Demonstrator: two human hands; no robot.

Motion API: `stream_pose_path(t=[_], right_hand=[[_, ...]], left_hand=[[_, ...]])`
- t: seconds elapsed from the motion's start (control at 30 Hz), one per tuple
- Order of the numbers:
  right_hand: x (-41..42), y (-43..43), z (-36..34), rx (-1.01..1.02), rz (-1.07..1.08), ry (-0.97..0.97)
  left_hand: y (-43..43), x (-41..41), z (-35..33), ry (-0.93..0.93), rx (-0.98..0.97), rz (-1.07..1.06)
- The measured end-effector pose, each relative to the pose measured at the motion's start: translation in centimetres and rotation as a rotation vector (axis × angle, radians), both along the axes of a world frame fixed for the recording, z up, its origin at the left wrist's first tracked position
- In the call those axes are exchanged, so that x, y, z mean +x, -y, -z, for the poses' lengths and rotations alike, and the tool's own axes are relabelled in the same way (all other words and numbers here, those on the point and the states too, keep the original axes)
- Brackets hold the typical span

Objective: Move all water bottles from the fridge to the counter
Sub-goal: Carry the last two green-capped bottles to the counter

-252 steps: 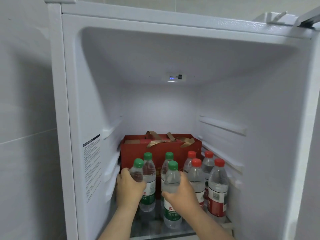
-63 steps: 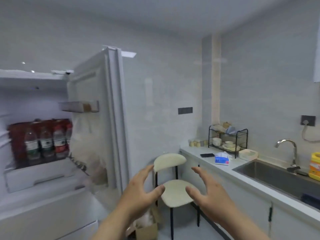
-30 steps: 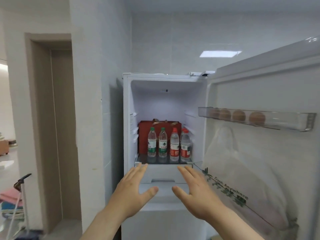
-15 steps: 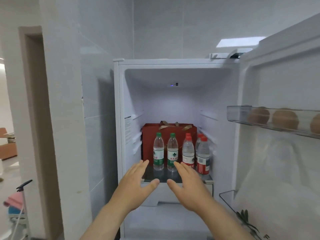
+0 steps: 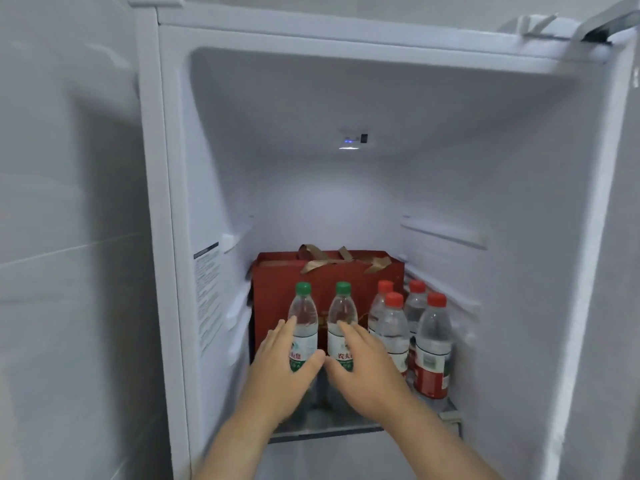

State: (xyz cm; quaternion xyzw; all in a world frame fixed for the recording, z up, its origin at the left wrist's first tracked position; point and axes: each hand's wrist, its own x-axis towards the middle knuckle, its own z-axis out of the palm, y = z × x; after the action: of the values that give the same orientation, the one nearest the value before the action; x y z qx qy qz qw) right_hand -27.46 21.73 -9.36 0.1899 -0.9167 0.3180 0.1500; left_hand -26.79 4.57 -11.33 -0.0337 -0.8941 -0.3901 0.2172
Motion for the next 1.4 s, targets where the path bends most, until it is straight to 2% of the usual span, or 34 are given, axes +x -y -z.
stream_pose_path(t=[0.2, 0.5, 0.87, 0.97, 1.07, 1.4], right_hand=[[-7.3, 0.8, 1.5, -0.069, 0.086, 0.074], [-12.8, 2.7, 3.3, -0.268, 0.236, 0.011], [-14.5, 3.4, 3.5, -0.402, 0.313, 0.048], [-14.3, 3.5, 4.2, -0.494, 0.310, 0.116], [-13.7, 3.6, 5.1, -0.496, 0.291, 0.173], [-9.8, 2.5, 2.9, -0.555, 0.239, 0.082]], left_hand=[[-0.2, -7.6, 1.2, 0.002, 0.116, -0.014], [-1.0, -12.9, 3.6, -0.011, 0.349, -0.174], [-0.7, -11.4, 4.5, -0.156, 0.374, -0.351], [-0.4, -11.0, 4.9, -0.133, 0.379, -0.352], [-0.5, -10.8, 5.3, -0.084, 0.423, -0.352], [-0.7, -8.3, 2.4, -0.102, 0.537, -0.300]])
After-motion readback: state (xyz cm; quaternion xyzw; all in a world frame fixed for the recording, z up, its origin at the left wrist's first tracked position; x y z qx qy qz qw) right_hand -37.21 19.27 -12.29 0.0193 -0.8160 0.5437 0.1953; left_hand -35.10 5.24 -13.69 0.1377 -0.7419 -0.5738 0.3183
